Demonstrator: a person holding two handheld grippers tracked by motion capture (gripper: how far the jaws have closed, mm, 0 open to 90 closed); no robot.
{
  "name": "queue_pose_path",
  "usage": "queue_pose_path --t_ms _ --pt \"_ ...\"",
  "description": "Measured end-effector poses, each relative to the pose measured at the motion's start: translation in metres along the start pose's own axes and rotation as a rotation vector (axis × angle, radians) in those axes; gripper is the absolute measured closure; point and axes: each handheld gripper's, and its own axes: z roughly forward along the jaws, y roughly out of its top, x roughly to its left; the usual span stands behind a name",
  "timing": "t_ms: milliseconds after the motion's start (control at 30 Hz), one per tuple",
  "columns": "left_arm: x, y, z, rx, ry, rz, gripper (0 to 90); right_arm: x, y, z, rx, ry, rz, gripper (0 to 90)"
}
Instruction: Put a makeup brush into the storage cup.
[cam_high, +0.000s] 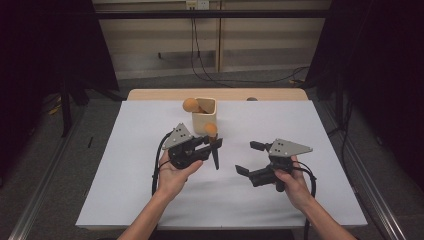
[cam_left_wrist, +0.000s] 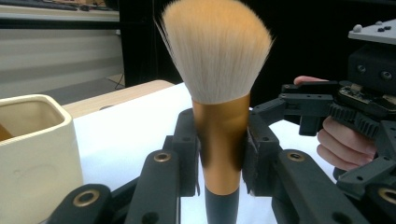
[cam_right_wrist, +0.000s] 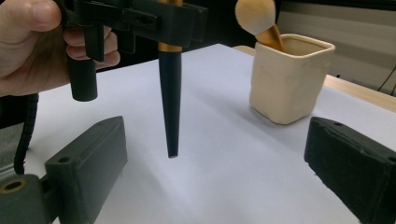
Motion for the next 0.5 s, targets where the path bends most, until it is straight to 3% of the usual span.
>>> queue_pose_path --t_ms 233,500 --pt "0.005 0.005 -0.002 0.013 0.024 0.003 70.5 -0.001 -0.014 -0.013 0.004 -0.059 0.033 6.7" --pt "0.02 0.013 -0.01 0.017 0.076 0.002 70.5 -0.004 -0.024 -0.041 -0.013 -0.12 0.071 6.4"
